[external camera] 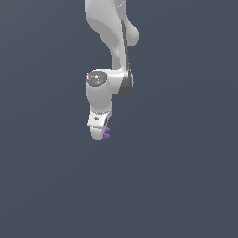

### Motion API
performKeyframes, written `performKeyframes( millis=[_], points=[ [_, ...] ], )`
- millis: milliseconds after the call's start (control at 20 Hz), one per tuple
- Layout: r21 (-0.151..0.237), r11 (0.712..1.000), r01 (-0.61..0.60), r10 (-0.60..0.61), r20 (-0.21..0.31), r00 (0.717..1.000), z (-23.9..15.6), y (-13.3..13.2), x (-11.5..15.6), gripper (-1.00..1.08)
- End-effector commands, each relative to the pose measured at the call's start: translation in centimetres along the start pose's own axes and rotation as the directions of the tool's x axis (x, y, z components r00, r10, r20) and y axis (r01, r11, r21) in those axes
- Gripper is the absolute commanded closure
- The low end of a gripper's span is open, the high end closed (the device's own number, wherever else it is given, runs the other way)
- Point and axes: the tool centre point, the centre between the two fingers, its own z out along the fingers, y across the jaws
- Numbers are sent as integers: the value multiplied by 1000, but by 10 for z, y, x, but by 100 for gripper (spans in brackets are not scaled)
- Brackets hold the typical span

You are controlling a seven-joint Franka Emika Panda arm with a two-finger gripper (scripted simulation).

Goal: Pick up the object and move it to a goal position.

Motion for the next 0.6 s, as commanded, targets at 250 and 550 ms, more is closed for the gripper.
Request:
performKeyframes(
  millis=[250, 550],
  points=[
    [-2, 990, 139, -139, -2, 990, 8, -4, -13, -92],
    [-2, 980, 201, -201, -3, 980, 11, -6, -19, -92]
  ],
)
